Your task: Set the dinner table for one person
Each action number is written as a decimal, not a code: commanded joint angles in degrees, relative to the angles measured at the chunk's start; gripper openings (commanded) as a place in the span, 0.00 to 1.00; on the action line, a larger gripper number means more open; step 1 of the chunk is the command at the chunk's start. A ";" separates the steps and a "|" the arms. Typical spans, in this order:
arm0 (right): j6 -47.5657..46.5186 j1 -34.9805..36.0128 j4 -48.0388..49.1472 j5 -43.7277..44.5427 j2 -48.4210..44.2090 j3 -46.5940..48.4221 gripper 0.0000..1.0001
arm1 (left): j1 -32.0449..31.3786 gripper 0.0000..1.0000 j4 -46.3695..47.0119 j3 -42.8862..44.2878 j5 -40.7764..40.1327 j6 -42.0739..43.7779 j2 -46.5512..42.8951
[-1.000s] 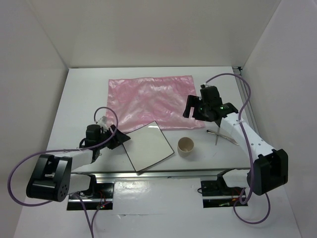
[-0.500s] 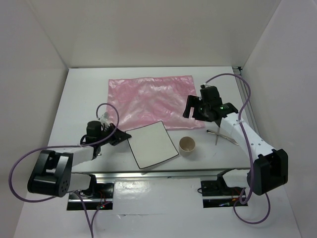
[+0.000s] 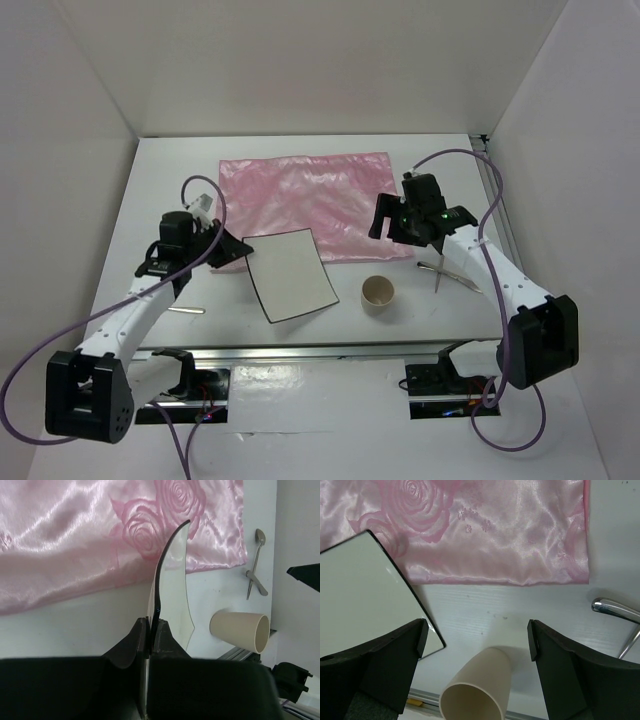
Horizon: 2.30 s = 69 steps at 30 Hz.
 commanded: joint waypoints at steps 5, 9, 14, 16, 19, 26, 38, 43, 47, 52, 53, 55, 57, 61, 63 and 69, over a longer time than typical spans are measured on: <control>-0.16 0.55 -1.13 0.71 -0.18 2.99 0.93 | 1.52 0.00 3.30 14.24 5.19 -2.49 3.82; -0.16 0.55 -1.14 1.23 -0.80 2.99 0.93 | 1.52 0.00 3.31 21.44 5.81 -1.18 10.67; -0.69 0.55 -2.19 1.85 -1.33 2.99 0.94 | 3.89 0.00 8.48 29.27 17.30 -1.18 21.91; -0.69 0.55 -2.19 1.85 -1.33 2.99 0.94 | 3.89 0.00 9.02 35.50 21.44 -1.18 29.20; -1.22 0.03 -2.19 1.85 -1.33 2.99 0.94 | 3.89 0.00 7.00 44.21 27.42 0.66 38.15; -2.27 -0.50 -2.19 2.91 0.34 3.52 0.94 | 3.89 0.00 6.76 60.27 33.76 -0.65 53.03; -2.80 -1.55 -2.19 4.05 3.68 3.52 0.94 | 3.89 0.00 -8.48 85.01 34.38 8.15 72.81; -2.80 -1.55 -2.19 4.05 5.09 4.57 0.94 | 3.89 0.00 -3.46 85.01 36.13 3.93 76.77; -2.80 -1.55 -2.19 4.75 4.57 4.57 0.94 | 3.89 0.00 -1.35 84.48 36.66 1.90 78.53; -2.28 -1.55 -2.72 4.75 3.34 4.04 0.94 | 3.89 0.00 -4.16 86.76 36.66 3.04 80.64; -2.27 -1.55 -2.72 4.75 3.33 3.43 0.94 | 3.89 0.00 -5.29 86.76 35.79 3.65 80.64; -2.27 -1.55 -2.72 4.75 3.33 3.43 0.94 | 3.89 0.01 -5.83 87.29 35.17 3.66 81.35; -2.27 -1.55 -2.72 4.75 2.80 2.81 0.94 | 3.89 0.15 -7.14 87.82 34.39 4.27 82.58; -2.27 -1.55 -3.24 4.75 2.28 2.81 0.94 | 3.89 0.66 -8.99 88.96 32.71 4.98 83.98; -2.27 -1.55 -3.25 4.75 1.75 2.81 0.94 | 3.89 0.73 -10.40 88.96 31.13 5.58 83.98; -2.27 -1.55 -5.79 3.53 -1.67 2.29 0.94 | 3.89 0.96 -15.05 89.49 27.00 8.49 81.27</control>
